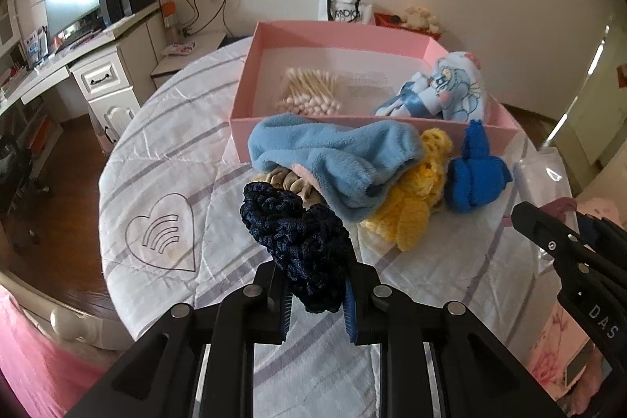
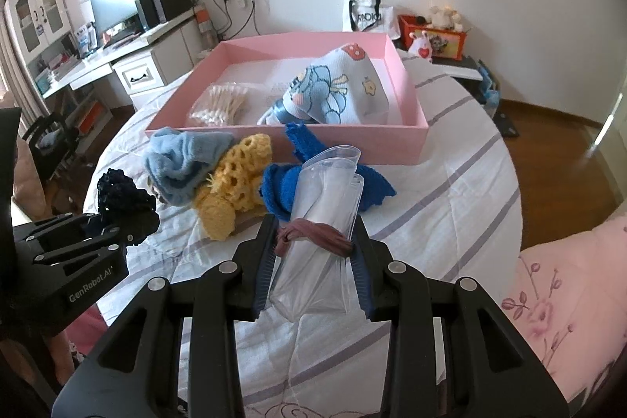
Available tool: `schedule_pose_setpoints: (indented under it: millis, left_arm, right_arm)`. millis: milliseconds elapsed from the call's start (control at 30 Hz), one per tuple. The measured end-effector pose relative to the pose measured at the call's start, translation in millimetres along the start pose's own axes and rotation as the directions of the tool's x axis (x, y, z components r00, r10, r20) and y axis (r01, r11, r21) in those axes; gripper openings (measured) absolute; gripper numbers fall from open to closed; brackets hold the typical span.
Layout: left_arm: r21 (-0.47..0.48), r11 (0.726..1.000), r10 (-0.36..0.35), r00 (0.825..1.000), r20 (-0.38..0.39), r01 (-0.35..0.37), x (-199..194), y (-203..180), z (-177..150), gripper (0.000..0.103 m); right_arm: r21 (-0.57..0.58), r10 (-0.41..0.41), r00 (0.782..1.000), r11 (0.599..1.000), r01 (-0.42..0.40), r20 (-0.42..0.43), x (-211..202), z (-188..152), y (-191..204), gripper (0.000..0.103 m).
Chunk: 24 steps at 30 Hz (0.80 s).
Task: Organize soft objects
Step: 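Lift the cup and knit hat and carry both over the pink tray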
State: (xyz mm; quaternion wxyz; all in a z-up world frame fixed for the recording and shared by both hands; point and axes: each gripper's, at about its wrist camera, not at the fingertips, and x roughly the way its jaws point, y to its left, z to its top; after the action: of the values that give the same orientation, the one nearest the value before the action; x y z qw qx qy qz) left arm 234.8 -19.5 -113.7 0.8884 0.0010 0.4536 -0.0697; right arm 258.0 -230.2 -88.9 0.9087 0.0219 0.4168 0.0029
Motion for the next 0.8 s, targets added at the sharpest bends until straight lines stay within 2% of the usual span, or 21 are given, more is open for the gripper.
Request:
schedule_pose_setpoints:
  millis: [400, 600, 800]
  left_arm:
    - [-0.002, 1.000, 0.025, 0.993, 0.113, -0.025, -69, -10, -8, 0.018]
    - [-0.015, 0.999, 0.052, 0.979, 0.198, -0.050, -108, -14, -12, 0.018]
    - [-0.017, 0.998, 0.069, 0.954, 0.291, -0.067, -153, -21, -22, 0.018]
  right_arm:
    - [-0.019, 0.009, 0.994, 1.000, -0.007, 0.104, -48, 1, 8, 0.033]
    - [-0.016, 0.019, 0.983, 1.000, -0.017, 0.181, -75, 7, 11, 0.033]
    - [-0.018, 0.028, 0.966, 1.000, -0.024, 0.257, -104, 11, 18, 0.033]
